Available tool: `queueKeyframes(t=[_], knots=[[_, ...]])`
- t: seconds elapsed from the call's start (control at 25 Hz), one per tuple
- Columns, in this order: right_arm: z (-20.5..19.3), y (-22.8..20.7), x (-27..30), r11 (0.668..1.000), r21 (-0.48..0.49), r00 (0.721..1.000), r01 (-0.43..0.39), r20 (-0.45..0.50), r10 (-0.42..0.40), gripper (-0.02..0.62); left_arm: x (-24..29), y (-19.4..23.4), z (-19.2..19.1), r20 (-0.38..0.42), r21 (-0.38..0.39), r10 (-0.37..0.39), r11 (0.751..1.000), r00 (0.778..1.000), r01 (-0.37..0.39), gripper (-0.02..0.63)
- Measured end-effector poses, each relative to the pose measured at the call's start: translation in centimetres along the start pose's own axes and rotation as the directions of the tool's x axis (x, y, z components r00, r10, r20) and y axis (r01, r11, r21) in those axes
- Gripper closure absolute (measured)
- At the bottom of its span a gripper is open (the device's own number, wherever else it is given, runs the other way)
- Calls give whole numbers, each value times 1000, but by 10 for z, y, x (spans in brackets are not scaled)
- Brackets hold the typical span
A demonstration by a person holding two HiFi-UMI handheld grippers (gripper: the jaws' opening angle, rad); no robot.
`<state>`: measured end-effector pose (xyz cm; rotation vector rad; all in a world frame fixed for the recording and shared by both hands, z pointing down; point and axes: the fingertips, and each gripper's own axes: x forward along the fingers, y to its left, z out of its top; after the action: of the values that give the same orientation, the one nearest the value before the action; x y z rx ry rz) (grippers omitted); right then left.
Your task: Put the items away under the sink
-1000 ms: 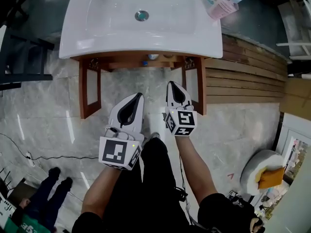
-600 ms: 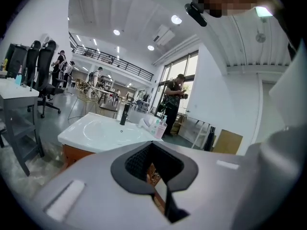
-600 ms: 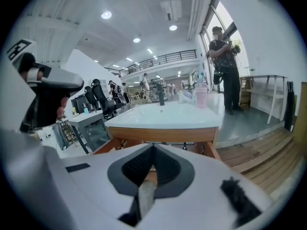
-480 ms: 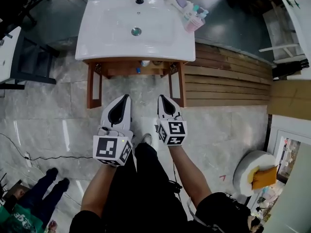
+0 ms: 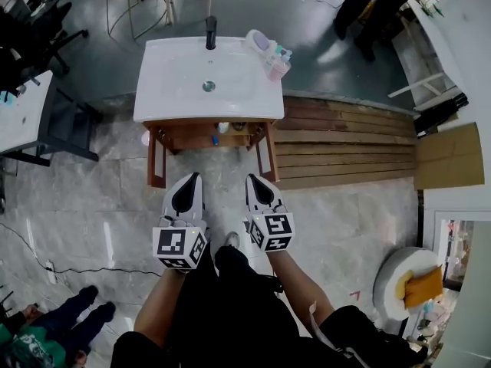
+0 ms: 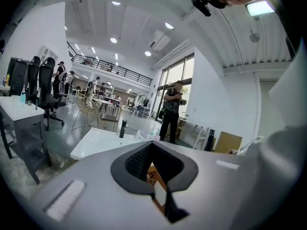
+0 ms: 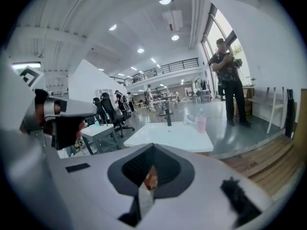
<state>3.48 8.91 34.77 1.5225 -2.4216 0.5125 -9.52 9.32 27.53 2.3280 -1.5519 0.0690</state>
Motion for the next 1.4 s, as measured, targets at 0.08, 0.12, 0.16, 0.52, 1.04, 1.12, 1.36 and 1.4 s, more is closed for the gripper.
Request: queueKeyframes(t=[0.08, 0.12, 0.16, 0.52, 1.04, 1.12, 1.36, 1.4], knots=[[14, 7, -12, 1000, -25, 1000, -8, 20, 8, 580, -7, -7, 5, 5, 0, -6, 1000, 1000, 6, 601], [21, 9, -18, 999, -37, 999, -7, 32, 8, 580, -9, -11, 8, 9, 0, -11, 1000, 1000, 11, 601], [28, 10, -23, 999, -44, 999, -3, 46, 5, 580, -12, -14, 12, 14, 1, -17, 1000, 1000, 17, 601], [83, 22, -72, 1000, -12, 987, 19, 160, -17, 580, -33, -35, 45, 61, 16, -57, 998, 997, 56, 601], [102, 24, -91, 999, -21, 977, 43, 208, -37, 580, -36, -50, 57, 85, 25, -90, 996, 992, 88, 601], [102, 24, -93, 999, -17, 977, 45, 208, -40, 580, -36, -52, 56, 79, 23, -96, 995, 992, 94, 601], [99, 24, -93, 999, -21, 978, 49, 204, -43, 580, -35, -54, 53, 67, 20, -101, 995, 993, 100, 601], [99, 24, -93, 999, -22, 978, 49, 206, -44, 580, -35, -55, 52, 65, 25, -105, 994, 992, 103, 601]])
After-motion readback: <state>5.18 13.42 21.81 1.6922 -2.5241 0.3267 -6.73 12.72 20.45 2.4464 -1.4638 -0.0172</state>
